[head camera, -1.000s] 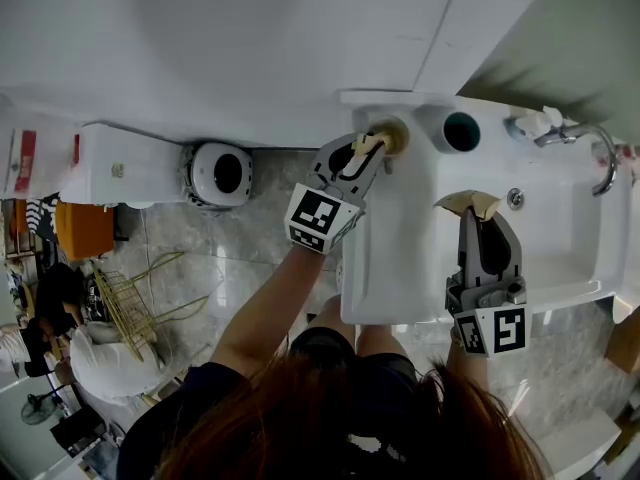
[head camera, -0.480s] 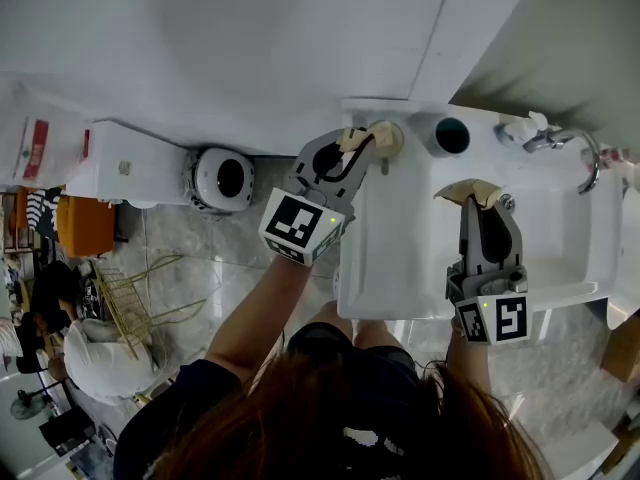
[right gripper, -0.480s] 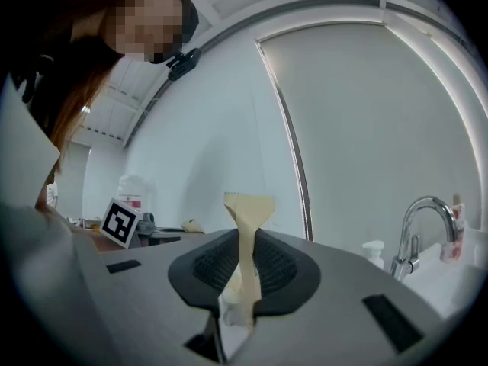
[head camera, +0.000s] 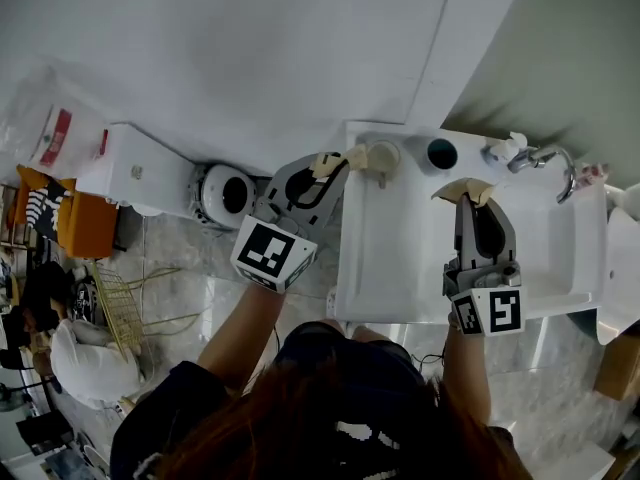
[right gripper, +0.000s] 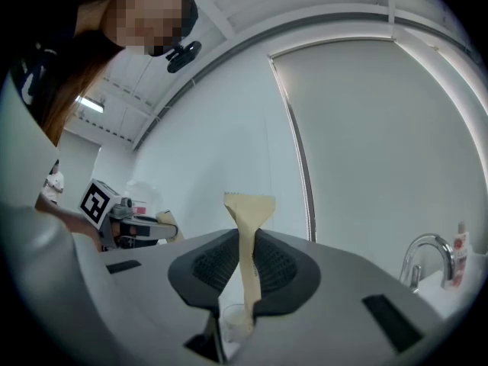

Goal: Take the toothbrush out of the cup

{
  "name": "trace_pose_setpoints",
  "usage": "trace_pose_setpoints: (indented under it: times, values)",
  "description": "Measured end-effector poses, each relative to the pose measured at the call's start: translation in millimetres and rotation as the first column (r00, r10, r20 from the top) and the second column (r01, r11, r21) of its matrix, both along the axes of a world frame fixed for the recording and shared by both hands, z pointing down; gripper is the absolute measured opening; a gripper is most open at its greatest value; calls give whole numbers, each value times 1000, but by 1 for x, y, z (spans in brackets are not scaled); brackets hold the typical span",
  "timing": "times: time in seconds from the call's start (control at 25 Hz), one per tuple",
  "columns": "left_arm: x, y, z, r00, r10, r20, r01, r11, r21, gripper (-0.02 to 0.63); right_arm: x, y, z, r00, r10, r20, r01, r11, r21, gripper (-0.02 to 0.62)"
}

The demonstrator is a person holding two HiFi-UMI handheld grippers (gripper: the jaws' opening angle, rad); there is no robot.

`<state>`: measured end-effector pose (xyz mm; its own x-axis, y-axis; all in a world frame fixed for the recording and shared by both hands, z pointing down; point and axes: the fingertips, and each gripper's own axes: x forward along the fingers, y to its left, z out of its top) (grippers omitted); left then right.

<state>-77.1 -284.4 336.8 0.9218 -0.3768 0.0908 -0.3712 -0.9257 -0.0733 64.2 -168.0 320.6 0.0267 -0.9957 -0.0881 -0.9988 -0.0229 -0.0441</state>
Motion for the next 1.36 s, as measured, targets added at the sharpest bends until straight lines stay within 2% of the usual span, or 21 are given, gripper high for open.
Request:
trace_pose_setpoints:
  times: [0.2, 0.44, 0.68, 0.88, 1.36]
  values:
    - [-26, 11, -1, 998, -39, 44, 38, 999, 25, 58, -7, 11, -12, 1000, -1, -31, 2, 1000, 18, 69]
    - [-43, 26, -2, 998, -46, 39, 47, 999, -8, 58, -15, 15, -16, 999, -4, -44, 5, 1000, 15, 67]
    - [-47, 29, -8, 999, -46, 27, 46, 999, -9, 58, -26, 14, -19, 999, -28, -17, 29, 999, 38, 66]
    - [-48, 29, -12, 999, -49, 23, 50, 999, -7, 58, -24, 17, -14, 999, -12, -40, 12, 1000, 12, 66]
    - [-49, 30, -15, 998, -54, 19, 55, 998, -12, 58, -18, 21, -20, 999, 11, -40, -9, 999, 35, 66]
